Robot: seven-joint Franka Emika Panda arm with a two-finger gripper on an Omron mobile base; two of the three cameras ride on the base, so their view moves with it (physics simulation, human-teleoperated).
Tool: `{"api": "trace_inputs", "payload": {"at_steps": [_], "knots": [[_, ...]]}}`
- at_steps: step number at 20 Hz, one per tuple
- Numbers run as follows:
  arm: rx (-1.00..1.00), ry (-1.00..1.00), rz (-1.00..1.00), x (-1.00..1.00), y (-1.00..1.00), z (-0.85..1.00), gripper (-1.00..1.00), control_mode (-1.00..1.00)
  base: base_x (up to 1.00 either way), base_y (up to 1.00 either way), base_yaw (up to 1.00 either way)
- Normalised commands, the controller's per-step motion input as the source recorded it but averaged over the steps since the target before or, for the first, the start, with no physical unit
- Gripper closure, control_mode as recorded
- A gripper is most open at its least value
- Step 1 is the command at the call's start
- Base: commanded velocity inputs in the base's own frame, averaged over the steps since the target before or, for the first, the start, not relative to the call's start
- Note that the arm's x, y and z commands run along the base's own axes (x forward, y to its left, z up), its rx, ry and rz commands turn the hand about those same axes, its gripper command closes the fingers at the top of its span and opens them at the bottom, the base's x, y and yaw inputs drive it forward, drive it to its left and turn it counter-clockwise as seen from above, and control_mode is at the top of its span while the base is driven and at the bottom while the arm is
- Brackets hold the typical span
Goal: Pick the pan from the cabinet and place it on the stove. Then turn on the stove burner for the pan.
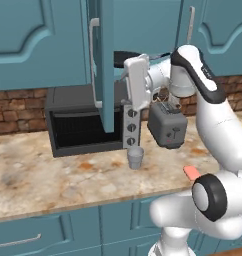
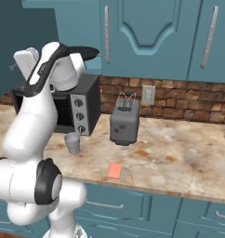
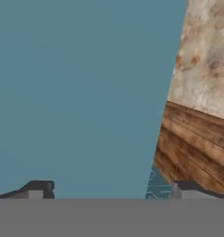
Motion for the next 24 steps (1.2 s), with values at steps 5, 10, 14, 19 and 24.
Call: {"api": "trace_inputs", "payload": {"at_steps": [5,10,14,19,24], "knots": [[-0.12,-0.35,-0.09,-0.15,-0.57,0.0,-1.0,-1.0,0.0,0.0,0.0],[-0.12,-0.47,-0.12,-0.32,-0.55,0.0,-1.0,-1.0,0.0,0.0,0.0],[-0.12,-0.52,-0.11,-0.4,-0.53,0.0,-1.0,-1.0,0.0,0.0,0.0],[-0.08,-0.47,-0.16,-0.4,-0.47,0.01,-1.0,-1.0,0.0,0.0,0.0],[-0.06,-0.43,-0.22,-0.28,-0.37,0.11,-1.0,-1.0,0.0,0.0,0.0]]}}
